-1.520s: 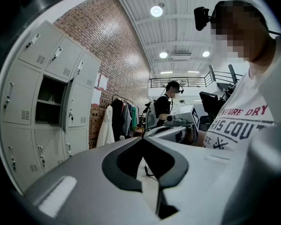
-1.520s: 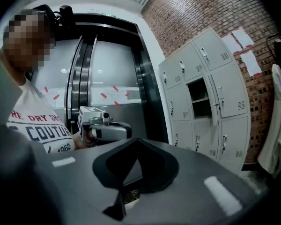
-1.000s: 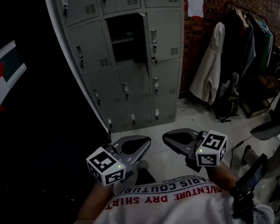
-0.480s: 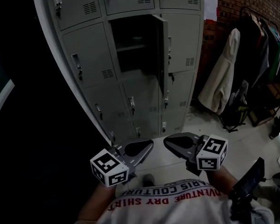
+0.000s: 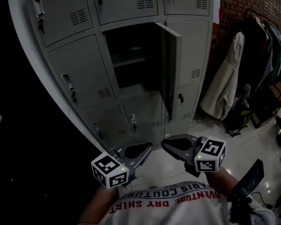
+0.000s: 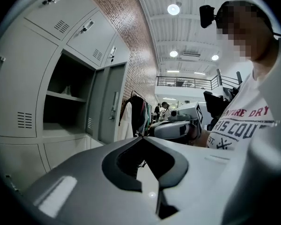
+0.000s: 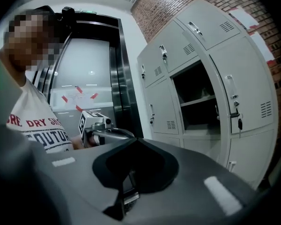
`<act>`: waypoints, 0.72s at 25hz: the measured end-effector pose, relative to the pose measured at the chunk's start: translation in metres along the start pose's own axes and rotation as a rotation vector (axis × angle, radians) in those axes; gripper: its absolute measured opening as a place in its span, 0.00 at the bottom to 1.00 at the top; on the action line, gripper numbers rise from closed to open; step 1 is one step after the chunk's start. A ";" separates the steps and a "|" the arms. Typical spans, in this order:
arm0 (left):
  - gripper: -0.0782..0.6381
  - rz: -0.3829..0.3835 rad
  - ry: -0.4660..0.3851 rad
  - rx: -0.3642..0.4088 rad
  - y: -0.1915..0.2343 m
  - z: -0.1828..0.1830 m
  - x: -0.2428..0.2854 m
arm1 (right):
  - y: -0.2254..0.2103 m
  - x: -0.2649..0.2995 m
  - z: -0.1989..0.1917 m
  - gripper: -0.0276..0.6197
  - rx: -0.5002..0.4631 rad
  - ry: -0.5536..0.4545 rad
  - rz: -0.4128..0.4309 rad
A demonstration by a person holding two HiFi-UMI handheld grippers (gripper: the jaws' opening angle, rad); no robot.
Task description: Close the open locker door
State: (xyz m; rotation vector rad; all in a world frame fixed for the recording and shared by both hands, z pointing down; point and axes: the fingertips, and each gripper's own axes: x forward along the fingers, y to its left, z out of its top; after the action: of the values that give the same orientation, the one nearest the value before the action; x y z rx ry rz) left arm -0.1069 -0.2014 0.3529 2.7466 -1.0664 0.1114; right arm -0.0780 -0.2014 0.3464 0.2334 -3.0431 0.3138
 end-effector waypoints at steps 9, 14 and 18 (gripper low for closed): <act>0.11 -0.029 -0.001 -0.002 0.028 0.009 0.017 | -0.049 -0.007 0.000 0.04 0.009 0.005 -0.094; 0.11 -0.034 -0.002 -0.003 0.043 0.011 0.023 | -0.111 -0.026 0.017 0.04 -0.085 -0.005 -0.283; 0.11 -0.037 0.011 -0.010 0.061 0.008 0.029 | -0.160 -0.040 0.045 0.04 -0.141 -0.046 -0.407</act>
State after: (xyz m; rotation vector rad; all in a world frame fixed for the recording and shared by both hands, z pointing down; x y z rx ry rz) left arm -0.1267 -0.2668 0.3583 2.7514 -1.0107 0.1150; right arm -0.0160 -0.3598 0.3306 0.8408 -2.9445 0.0657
